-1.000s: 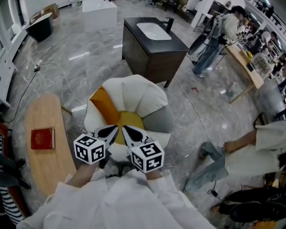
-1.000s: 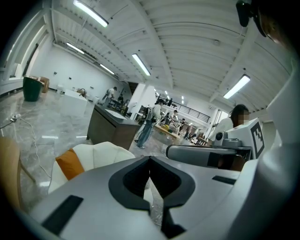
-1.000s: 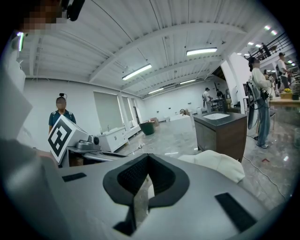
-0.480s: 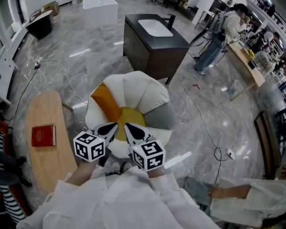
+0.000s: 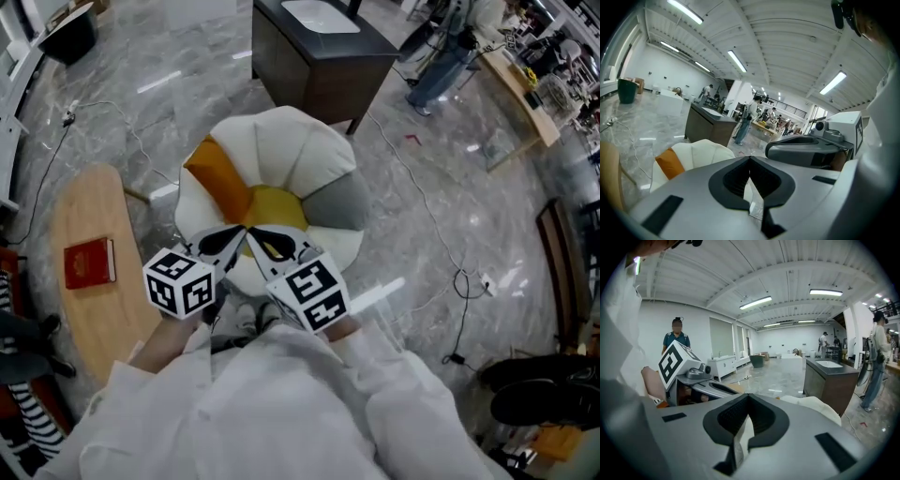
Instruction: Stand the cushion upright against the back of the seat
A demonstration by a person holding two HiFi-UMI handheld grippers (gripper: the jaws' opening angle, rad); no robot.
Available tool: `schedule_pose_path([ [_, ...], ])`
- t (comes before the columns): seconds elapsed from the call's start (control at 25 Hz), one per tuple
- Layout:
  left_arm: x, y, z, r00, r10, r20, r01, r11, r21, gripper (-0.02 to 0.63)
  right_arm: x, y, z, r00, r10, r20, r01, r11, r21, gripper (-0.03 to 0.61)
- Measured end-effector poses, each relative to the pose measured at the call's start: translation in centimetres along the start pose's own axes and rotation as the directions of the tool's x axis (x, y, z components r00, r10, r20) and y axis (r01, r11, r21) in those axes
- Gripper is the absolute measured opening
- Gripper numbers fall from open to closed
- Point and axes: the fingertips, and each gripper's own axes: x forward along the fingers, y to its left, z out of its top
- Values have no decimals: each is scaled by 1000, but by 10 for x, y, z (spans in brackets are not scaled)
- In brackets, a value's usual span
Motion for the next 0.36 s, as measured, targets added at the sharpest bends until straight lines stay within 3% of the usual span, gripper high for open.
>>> schedule_pose_path([
  [0.36, -3, 13, -5, 1000, 13, 8, -13, 1000, -23, 8, 10, 0, -2, 998, 57, -31, -59, 998, -37, 12],
])
